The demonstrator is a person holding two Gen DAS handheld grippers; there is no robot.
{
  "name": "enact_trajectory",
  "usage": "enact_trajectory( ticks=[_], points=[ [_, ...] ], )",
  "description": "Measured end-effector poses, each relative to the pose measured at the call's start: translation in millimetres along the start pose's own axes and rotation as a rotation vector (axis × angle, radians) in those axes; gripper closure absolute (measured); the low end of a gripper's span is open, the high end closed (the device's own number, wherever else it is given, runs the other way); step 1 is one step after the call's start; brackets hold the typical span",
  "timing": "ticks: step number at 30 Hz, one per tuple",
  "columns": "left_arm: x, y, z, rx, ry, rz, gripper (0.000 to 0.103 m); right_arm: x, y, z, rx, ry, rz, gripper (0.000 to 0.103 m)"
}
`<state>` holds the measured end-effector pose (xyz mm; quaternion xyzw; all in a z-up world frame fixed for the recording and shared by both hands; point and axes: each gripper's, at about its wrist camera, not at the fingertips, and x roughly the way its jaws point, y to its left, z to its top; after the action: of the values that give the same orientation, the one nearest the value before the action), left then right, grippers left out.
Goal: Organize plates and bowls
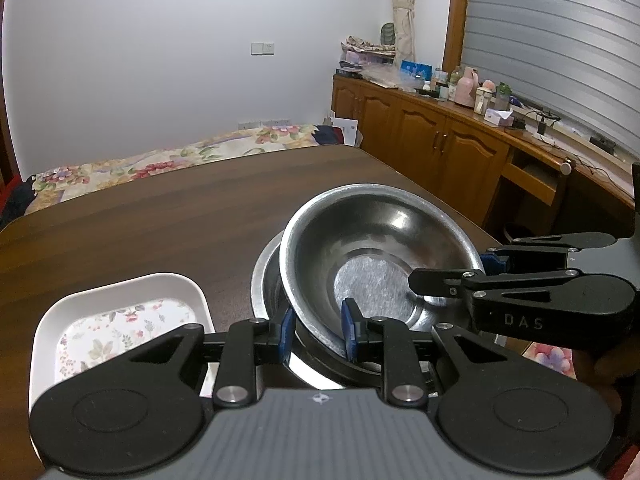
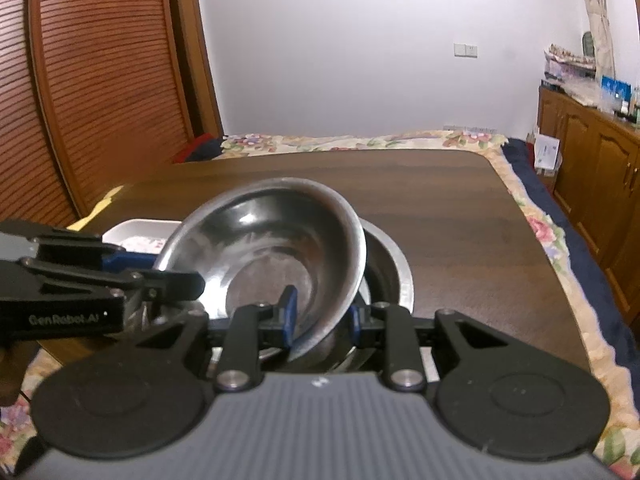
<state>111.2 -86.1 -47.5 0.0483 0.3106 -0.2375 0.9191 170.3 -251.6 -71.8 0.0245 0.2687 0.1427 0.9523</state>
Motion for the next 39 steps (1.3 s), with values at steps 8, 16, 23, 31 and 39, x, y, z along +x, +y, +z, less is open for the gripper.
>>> enact_trajectory(
  ticks=[8, 16, 23, 31, 39],
  points=[
    [2, -2, -3, 0.002, -0.012, 0.012, 0.078, 2, -7, -3, 0.005, -0.018, -0.005, 0.075],
    [3, -1, -5, -0.002, -0.005, 0.008, 0.078, -2, -13, 2, 0.021, -0.037, -0.015, 0.068],
    [1, 0, -4, -0.016, -0.013, 0.003, 0.078, -4, -16, 2, 0.045, -0.058, 0.002, 0.068],
    [-12, 1, 2, -0.027, -0.063, 0.003, 0.077, -9, -22, 3, 0.066, -0.089, 0.011, 0.068],
    [-29, 3, -3, -0.052, -0.182, 0.067, 0.034, -19, -28, -3, 0.085, -0.165, -0.016, 0.051]
  ],
)
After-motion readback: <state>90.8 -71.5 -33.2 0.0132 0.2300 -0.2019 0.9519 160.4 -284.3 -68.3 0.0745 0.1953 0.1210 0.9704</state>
